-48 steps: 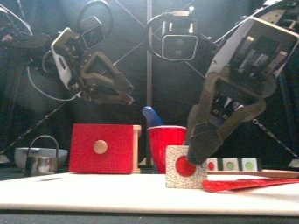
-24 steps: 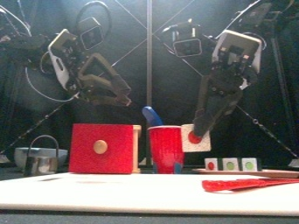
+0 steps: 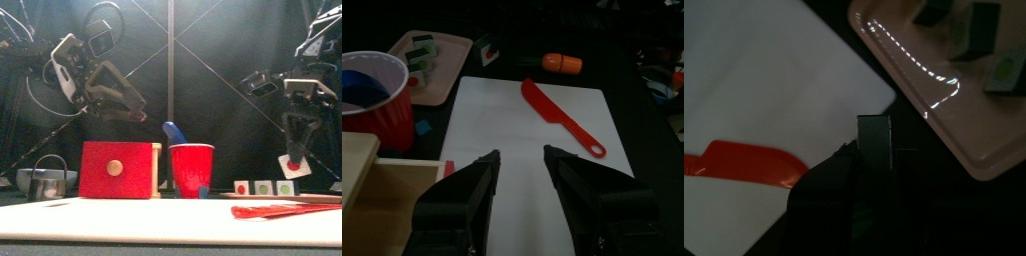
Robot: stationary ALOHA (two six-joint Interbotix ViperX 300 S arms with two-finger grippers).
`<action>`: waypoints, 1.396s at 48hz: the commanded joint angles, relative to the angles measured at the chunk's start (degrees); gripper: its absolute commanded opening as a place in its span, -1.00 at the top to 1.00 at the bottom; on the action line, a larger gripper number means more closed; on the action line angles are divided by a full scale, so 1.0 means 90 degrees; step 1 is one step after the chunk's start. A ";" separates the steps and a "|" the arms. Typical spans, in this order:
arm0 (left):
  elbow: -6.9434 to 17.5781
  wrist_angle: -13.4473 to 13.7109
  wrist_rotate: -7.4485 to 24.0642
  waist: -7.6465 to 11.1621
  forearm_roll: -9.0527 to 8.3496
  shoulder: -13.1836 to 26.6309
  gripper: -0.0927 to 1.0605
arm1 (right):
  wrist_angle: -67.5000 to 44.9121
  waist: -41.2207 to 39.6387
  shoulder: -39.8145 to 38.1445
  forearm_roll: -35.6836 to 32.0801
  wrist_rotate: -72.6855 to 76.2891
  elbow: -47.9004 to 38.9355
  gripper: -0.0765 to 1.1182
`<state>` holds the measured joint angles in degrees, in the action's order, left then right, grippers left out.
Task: Place sushi on board then cut the sushi with the knife then place the pieces on the plate
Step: Place the 4 sushi pieces on the plate
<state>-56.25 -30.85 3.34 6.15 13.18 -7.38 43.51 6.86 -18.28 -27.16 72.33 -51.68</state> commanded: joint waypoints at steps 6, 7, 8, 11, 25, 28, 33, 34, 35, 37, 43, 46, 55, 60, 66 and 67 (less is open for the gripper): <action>0.0068 -0.0020 0.0010 0.0000 -0.0010 -0.0107 -0.54 | 0.0000 -0.0596 -0.0439 0.0430 0.0010 -0.0283 -0.01; 0.0068 -0.0020 0.0020 0.0000 -0.0020 -0.0098 -0.54 | 0.0010 -0.0654 -0.0459 0.0430 0.0020 -0.0312 -0.01; 0.0068 -0.0020 0.0020 0.0010 -0.0020 -0.0098 -0.54 | 0.0010 -0.0703 -0.0488 0.0439 0.0020 -0.0352 -0.01; 0.0049 -0.0020 0.0020 0.0000 -0.0029 -0.0107 -0.54 | 0.0029 -0.0869 -0.0596 0.0449 0.0010 -0.0449 -0.01; -0.0020 -0.0020 0.0039 0.0000 -0.0059 -0.0107 -0.54 | 0.0156 -0.2236 -0.1318 0.0127 0.0000 -0.0781 -0.01; -0.0029 -0.0020 0.0039 0.0010 -0.0059 -0.0107 -0.54 | 0.0107 -0.2598 -0.1396 0.0127 0.0010 -0.0850 -0.01; -0.0059 -0.0020 0.0029 0.0000 -0.0088 -0.0107 -0.54 | -0.0117 -0.3086 -0.1416 0.0205 0.0000 -0.0996 -0.01; -0.0068 -0.0020 0.0020 0.0010 -0.0088 -0.0098 -0.54 | -0.0186 -0.3154 -0.1416 0.0215 0.0010 -0.1016 -0.01; -0.0078 -0.0020 0.0020 0.0010 -0.0088 -0.0107 -0.54 | -0.0264 -0.3203 -0.1406 0.0225 0.0000 -0.1055 -0.01; -0.0088 -0.0020 0.0020 0.0000 -0.0088 -0.0107 -0.54 | -0.0430 -0.3301 -0.1377 0.0234 0.0000 -0.1113 -0.01; -0.0098 -0.0020 0.0020 0.0000 -0.0098 -0.0107 -0.54 | -0.0957 -0.3564 -0.1240 0.0205 0.0010 -0.1299 -0.01; -0.0088 -0.0020 0.0020 0.0010 -0.0088 -0.0107 -0.54 | -0.1045 -0.3721 -0.1172 0.0205 0.0010 -0.1338 -0.02; -0.0088 -0.0020 0.0020 0.0010 -0.0088 -0.0176 -0.54 | -0.1133 -0.4092 -0.1113 0.0156 0.0010 -0.1357 -0.02; -0.0107 -0.0020 0.0010 0.0010 -0.0088 -0.0264 -0.54 | -0.1260 -0.4111 -0.1113 0.0088 -0.0010 -0.1377 -0.03; -0.0117 -0.0020 0.0020 0.0010 -0.0088 -0.0332 -0.54 | -0.1416 -0.4082 -0.1104 0.0049 0.0000 -0.1455 -0.15; -0.0117 -0.0020 0.0020 0.0000 -0.0088 -0.0332 -0.54 | -0.1445 -0.4082 -0.1104 0.0059 0.0000 -0.1475 -0.19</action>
<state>-57.83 -30.85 3.52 6.24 12.57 -9.40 31.46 -29.88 -28.04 -26.46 72.33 -64.95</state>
